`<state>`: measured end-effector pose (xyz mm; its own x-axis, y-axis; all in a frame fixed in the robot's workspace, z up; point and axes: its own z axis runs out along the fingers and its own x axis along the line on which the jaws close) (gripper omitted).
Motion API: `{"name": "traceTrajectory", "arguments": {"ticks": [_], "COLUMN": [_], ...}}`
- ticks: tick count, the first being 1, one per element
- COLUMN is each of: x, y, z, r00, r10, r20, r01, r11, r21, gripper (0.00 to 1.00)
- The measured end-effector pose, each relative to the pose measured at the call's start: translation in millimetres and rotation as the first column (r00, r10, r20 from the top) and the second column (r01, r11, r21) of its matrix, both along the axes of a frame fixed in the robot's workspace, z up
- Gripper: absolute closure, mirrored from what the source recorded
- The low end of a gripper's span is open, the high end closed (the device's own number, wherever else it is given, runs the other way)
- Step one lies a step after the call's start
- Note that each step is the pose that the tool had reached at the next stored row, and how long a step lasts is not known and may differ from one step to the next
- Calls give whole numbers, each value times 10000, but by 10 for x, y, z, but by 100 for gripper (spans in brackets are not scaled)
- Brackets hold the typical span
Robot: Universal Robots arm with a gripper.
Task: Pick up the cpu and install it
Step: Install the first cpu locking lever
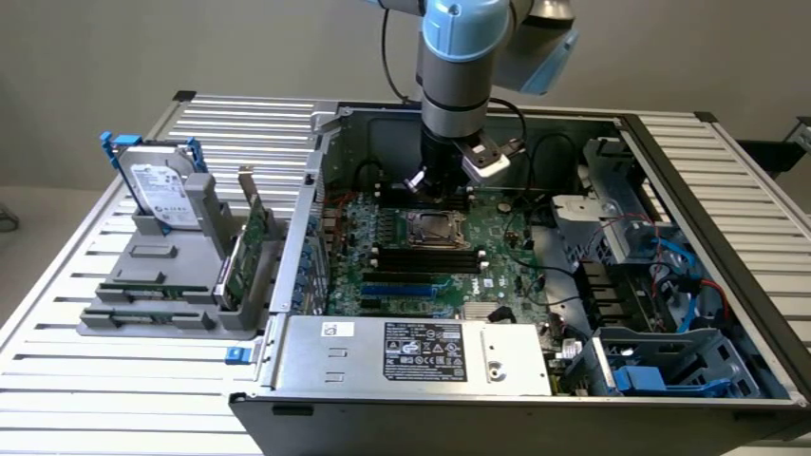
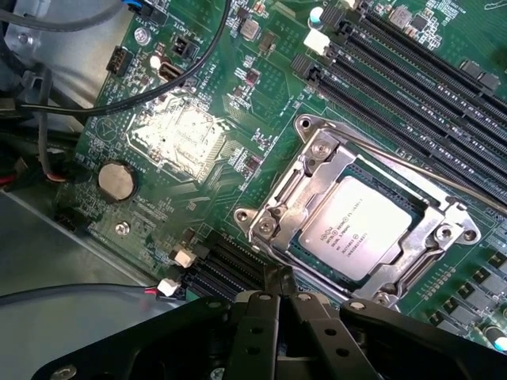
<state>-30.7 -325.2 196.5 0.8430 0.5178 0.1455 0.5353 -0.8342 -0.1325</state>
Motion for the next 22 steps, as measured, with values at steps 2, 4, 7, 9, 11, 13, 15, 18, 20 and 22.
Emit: {"name": "traceTrajectory", "arguments": {"ticks": [2,4,7,9,11,13,15,18,20,22], "x": [1,0,1,1,1,1,1,1,1,5], "y": [-1,-2,-6,-9,-11,-13,-15,-18,-18,-20], "z": [0,0,0,0,0,0,1,1,1,1], "r00": [10000,10000,10000,10000,10000,10000,10000,10000,10000,10000], "r10": [1,0,1,1,0,1,0,0,1,1], "r20": [0,0,-1,-2,-2,-3,-3,-4,-4,-3], "r01": [-1,0,-1,-1,0,-1,0,0,-1,-1], "r11": [10000,10000,10000,10000,10000,10000,10000,10000,10000,10000], "r21": [1,1,1,1,1,1,0,0,0,-2], "gripper": [89,89,89,89,89,89,89,89,89,89]}}
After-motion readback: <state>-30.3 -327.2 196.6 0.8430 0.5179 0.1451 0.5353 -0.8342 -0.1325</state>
